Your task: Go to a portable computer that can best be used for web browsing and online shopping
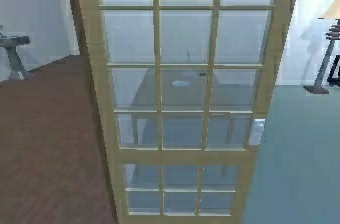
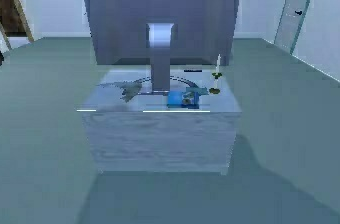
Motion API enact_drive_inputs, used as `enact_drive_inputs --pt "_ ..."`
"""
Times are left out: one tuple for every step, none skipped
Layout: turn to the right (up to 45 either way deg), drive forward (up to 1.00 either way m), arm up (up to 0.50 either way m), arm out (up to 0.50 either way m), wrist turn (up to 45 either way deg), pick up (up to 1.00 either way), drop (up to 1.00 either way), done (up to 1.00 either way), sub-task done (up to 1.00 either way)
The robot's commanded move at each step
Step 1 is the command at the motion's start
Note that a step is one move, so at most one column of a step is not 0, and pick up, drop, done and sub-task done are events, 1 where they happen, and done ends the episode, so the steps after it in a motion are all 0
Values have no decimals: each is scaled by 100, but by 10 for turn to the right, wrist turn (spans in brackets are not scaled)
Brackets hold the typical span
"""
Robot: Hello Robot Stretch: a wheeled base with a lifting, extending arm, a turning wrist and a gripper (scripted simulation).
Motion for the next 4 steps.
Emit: enact_drive_inputs --pt "450 0 0 0 0 0 0 0 0" --pt "90 0 0 0 0 0 0 0 0" --pt "0 5 0 0 0 0 0 0 0" --pt "-450 0 0 0 0 0 0 0 0"
